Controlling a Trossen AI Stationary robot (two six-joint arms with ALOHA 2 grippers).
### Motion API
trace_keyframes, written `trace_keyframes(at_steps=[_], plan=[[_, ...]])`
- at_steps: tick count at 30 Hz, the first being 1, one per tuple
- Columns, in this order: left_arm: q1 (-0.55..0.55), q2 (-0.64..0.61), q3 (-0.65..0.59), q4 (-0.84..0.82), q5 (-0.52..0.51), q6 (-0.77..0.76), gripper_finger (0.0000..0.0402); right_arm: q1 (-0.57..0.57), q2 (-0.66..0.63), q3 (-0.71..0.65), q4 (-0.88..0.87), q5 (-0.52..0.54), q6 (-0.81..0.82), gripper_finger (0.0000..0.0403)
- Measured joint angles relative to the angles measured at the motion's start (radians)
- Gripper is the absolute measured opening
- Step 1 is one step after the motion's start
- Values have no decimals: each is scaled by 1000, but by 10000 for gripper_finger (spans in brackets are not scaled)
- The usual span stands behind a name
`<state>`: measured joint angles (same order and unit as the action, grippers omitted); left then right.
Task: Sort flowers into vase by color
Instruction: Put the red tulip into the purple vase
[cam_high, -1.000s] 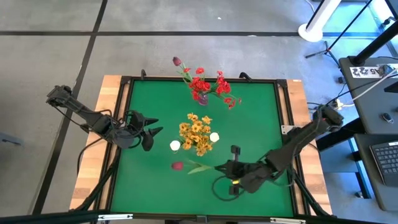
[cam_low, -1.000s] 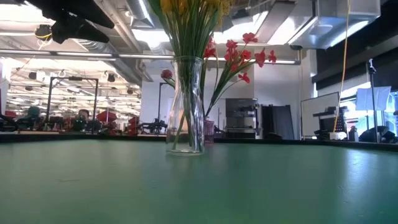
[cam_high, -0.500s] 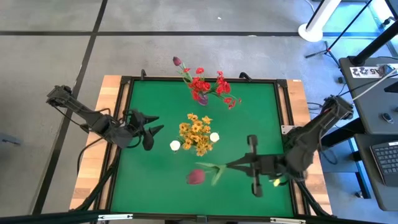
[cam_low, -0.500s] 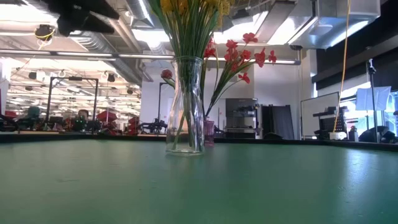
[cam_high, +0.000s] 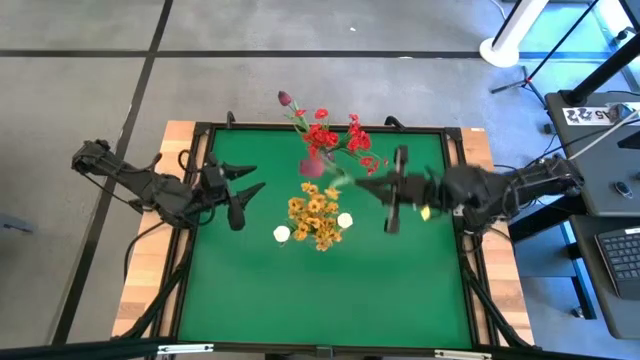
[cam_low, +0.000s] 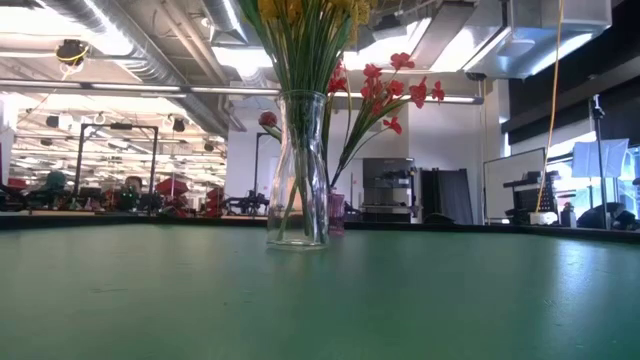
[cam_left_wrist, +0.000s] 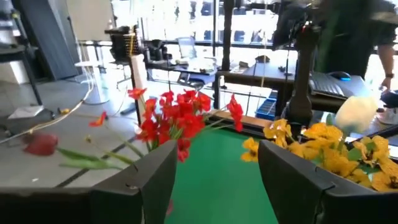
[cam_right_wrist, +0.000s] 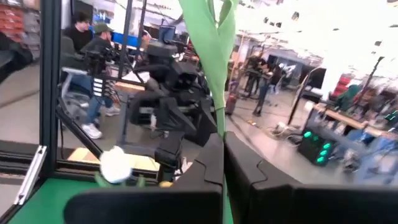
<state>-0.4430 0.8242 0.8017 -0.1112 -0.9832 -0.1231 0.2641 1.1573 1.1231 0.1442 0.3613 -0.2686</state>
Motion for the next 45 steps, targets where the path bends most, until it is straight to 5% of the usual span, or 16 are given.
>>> trace_keyframes(at_steps=[7,12,19,29,35,45], plan=[[104,0,0,16,177,52,219,-298,-57,-145,135,-364,113,0],[208,0,0,19,254,56,219,-449,-83,-277,342,-549,190,0],[406,0,0,104,496,97,219,-616,-81,-395,637,-759,312,0],[662,79,2,383,947,77,219,-651,5,-421,755,-785,378,0],[734,227,57,469,1085,32,219,-651,26,-420,794,-779,427,0],[741,539,362,419,1190,51,219,-651,26,-420,781,-755,429,0]])
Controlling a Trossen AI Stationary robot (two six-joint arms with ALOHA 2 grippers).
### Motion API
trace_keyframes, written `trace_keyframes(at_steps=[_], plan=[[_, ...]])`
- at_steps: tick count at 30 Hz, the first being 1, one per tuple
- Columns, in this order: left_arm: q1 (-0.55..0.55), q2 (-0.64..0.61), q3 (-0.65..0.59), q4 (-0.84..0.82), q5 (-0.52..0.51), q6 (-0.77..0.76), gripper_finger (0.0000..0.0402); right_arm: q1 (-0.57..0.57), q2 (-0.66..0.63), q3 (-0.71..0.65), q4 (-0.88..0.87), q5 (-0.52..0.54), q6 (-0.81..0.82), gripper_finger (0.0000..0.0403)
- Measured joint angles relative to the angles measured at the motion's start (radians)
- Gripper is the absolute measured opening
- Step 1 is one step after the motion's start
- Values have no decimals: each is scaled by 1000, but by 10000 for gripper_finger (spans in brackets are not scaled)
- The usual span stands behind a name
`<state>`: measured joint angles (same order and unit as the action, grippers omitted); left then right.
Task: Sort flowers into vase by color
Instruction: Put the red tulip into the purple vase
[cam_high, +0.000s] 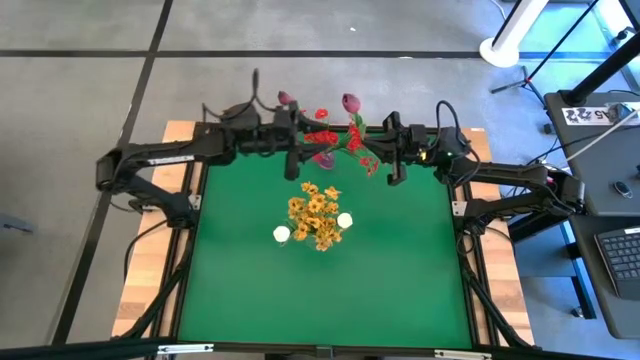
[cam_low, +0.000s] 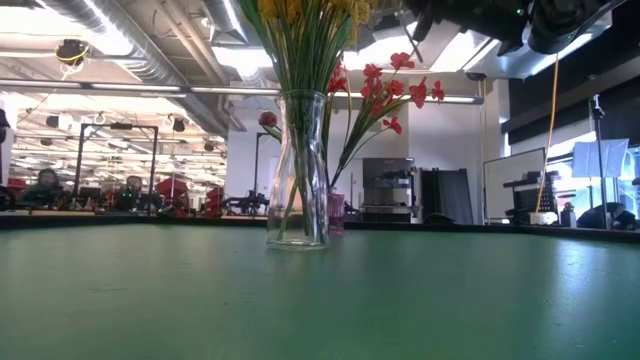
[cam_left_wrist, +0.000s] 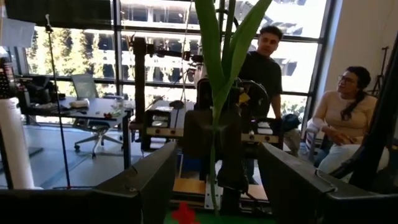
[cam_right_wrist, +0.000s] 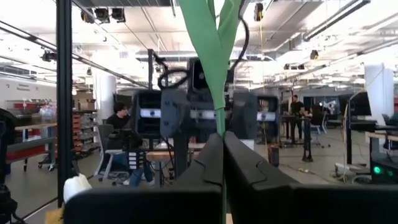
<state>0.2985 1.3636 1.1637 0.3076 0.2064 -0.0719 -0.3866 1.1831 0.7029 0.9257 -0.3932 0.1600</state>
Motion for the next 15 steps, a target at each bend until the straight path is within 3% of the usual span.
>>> trace_keyframes(at_steps=[7,15], plan=[[-3,130,152,-1,56,-5,219,0,0,0,-20,23,1,0],[-12,215,221,-4,67,-6,219,0,0,0,-26,62,19,0]])
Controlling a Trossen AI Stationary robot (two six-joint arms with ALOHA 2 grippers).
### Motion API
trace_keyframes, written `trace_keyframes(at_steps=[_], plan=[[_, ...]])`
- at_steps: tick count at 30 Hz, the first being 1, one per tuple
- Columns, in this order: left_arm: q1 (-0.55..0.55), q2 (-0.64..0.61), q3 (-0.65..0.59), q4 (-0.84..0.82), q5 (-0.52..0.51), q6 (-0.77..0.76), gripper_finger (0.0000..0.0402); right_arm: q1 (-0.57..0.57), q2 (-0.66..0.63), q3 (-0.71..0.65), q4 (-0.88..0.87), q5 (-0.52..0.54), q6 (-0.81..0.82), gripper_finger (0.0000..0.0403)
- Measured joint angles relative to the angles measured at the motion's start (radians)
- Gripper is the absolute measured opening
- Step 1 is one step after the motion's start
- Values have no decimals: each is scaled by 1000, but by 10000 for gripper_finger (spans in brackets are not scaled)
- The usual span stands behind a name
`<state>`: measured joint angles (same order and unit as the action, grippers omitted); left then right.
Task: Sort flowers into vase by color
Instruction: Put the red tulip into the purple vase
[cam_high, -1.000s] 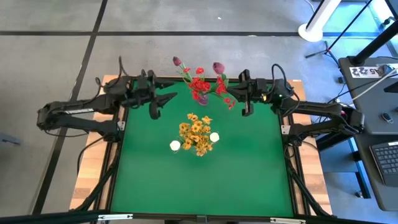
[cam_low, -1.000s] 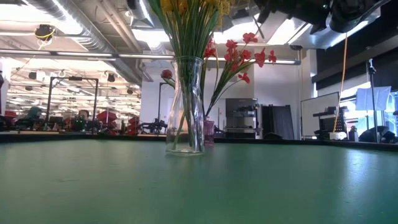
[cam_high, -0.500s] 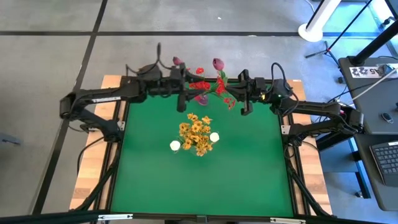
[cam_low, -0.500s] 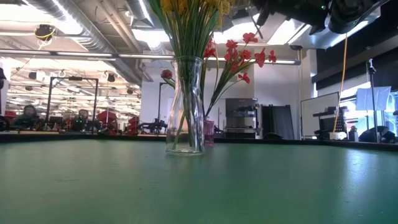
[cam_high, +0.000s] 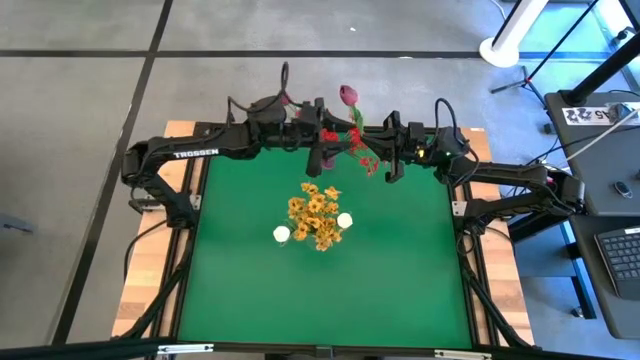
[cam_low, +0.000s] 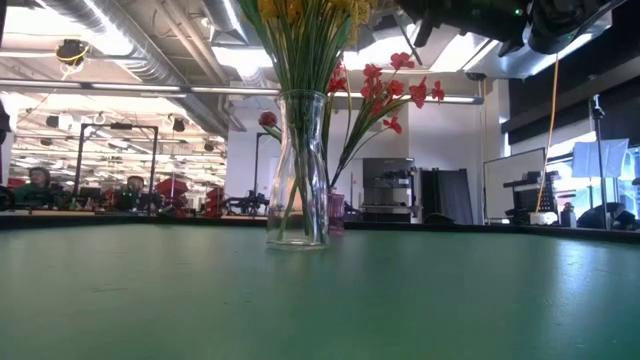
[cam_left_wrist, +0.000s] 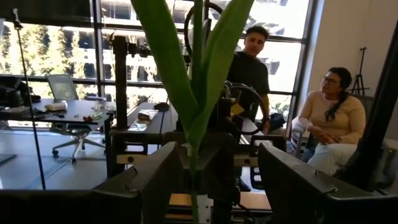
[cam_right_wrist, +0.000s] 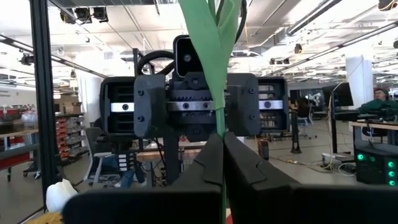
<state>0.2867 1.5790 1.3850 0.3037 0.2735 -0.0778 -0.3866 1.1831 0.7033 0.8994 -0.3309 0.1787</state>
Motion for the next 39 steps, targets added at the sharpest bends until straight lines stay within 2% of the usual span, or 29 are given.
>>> trace_keyframes(at_steps=[12,19,39], plan=[[1,15,16,38,-26,-25,219,3,2,4,-7,34,6,0],[1,15,16,37,-78,-25,219,71,63,82,-74,49,-40,0],[2,-11,16,-93,-111,-1,219,79,56,106,-185,103,-83,0]])
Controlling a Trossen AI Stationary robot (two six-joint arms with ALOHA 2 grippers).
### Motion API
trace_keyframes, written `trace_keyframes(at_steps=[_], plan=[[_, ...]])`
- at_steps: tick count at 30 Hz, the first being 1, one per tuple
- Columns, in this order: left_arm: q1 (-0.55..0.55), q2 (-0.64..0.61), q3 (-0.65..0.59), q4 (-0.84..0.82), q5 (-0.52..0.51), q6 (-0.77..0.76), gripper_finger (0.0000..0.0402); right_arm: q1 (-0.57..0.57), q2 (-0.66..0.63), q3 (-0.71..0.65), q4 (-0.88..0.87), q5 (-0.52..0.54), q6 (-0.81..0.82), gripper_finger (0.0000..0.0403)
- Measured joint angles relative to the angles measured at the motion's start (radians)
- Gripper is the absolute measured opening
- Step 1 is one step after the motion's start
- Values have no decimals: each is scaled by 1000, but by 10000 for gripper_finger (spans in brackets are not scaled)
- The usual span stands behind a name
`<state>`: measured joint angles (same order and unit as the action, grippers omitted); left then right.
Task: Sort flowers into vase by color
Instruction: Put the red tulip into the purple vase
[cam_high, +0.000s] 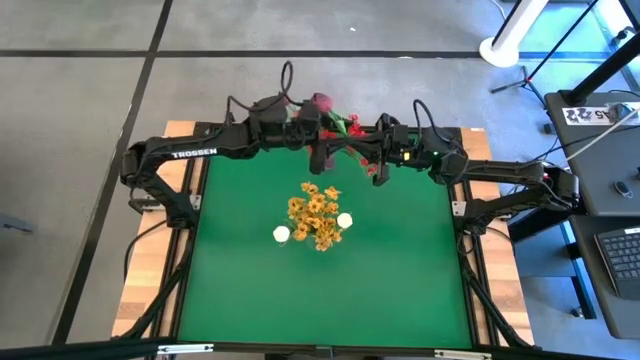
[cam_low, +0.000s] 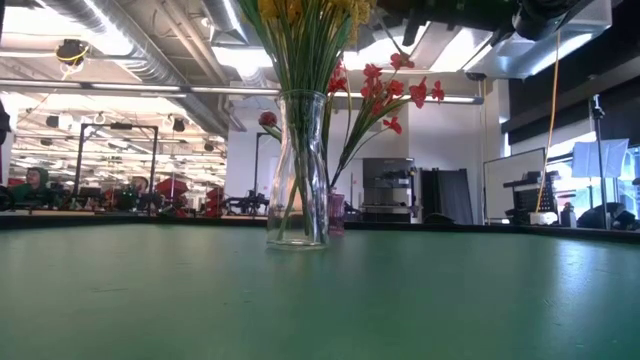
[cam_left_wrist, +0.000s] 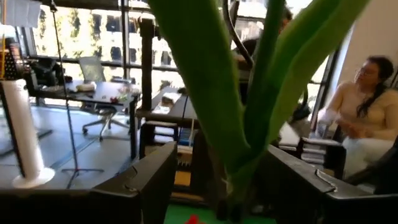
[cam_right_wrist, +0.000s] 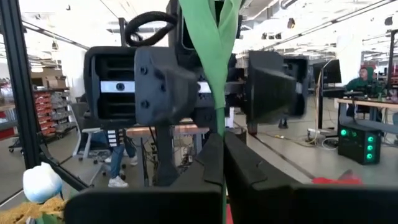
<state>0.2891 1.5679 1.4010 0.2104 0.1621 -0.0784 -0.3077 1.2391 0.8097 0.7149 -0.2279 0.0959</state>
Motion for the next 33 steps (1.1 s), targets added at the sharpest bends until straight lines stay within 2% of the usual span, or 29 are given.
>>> trace_keyframes(at_steps=[5,16,21,30,33], plan=[[9,-77,1,-103,-69,39,219,0,0,0,-6,1,0,0],[11,-92,1,-121,-72,34,209,0,0,0,-2,1,-16,0],[10,-90,1,-124,-72,32,160,0,0,0,-3,1,-15,0],[4,-90,0,-122,-68,29,15,-1,0,-1,-3,5,-14,0],[-5,-90,0,-119,-70,33,5,0,0,-1,-2,2,-14,0]])
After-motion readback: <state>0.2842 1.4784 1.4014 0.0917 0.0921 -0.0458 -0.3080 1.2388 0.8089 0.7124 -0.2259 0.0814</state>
